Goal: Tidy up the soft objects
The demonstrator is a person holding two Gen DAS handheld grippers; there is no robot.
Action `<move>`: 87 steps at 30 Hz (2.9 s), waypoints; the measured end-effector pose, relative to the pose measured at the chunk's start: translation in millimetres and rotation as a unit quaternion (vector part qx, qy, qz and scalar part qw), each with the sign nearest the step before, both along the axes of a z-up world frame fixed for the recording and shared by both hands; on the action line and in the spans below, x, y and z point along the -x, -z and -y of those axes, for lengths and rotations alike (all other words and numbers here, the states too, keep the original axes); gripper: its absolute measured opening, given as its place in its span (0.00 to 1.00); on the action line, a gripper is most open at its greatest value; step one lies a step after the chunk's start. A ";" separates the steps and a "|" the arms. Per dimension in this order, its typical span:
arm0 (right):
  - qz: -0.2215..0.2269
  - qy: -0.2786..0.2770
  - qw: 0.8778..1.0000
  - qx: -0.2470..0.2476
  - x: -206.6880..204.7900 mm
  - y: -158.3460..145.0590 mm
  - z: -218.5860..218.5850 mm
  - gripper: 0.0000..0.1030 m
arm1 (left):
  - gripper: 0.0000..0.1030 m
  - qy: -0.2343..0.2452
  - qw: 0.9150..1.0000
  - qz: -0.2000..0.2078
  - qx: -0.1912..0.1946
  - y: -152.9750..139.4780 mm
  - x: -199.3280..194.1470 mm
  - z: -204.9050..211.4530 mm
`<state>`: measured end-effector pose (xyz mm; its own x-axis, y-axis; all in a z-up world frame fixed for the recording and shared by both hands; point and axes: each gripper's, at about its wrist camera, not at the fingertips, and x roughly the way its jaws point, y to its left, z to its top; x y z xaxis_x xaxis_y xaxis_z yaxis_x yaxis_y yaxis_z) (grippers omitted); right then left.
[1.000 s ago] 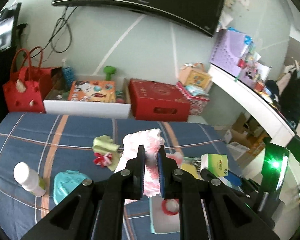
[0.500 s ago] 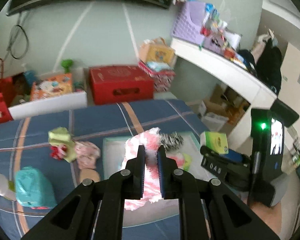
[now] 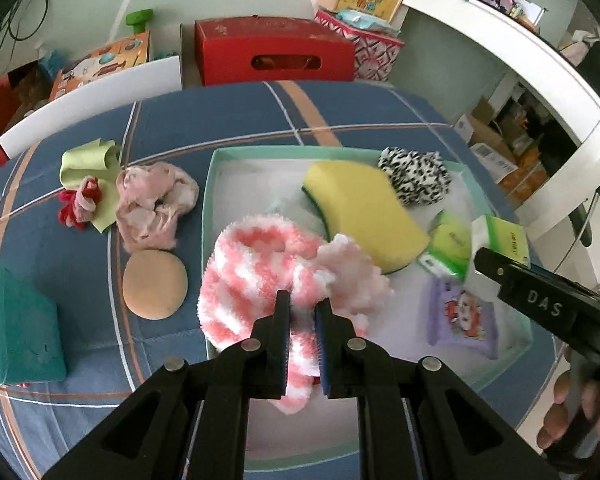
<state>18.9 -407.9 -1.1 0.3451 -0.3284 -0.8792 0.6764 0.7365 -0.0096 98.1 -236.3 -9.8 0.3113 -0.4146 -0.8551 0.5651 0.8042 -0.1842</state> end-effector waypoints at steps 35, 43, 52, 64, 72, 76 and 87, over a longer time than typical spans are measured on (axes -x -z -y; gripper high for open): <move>0.038 -0.126 0.991 0.022 -36.1 -35.0 -83.3 0.78 | 0.80 -0.157 0.986 0.050 -0.029 -53.5 -47.5 -98.7; 0.052 -0.156 0.986 0.014 -47.0 -37.4 -106.7 0.79 | 0.80 -0.191 0.979 0.063 -0.037 -60.1 -58.6 -128.2; 0.089 -0.174 0.981 0.009 -53.4 -44.6 -125.4 1.00 | 0.91 -0.250 0.966 0.068 -0.018 -64.6 -72.3 -176.4; 0.118 -0.204 0.971 0.025 -66.1 -40.8 -147.6 1.00 | 0.91 -0.283 0.953 0.101 0.032 -70.1 -83.4 -212.0; 0.099 -0.235 0.967 0.013 -81.3 -37.6 -166.6 1.00 | 0.91 -0.276 0.954 0.111 0.031 -69.8 -89.4 -224.4; 0.103 -0.252 0.962 0.030 -89.3 -50.5 -178.1 1.00 | 0.91 -0.268 0.957 0.113 0.019 -71.4 -92.7 -230.0; 0.078 -0.329 0.941 -0.007 -130.9 -83.6 -194.4 1.00 | 0.91 -0.218 0.975 0.044 -0.004 -66.5 -123.1 -231.1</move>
<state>149.8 -213.5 82.5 0.5947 0.0126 -0.8039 0.0667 0.9957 0.0650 221.3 -5.2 56.7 0.5282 -0.2207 -0.8199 0.1832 0.9725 -0.1437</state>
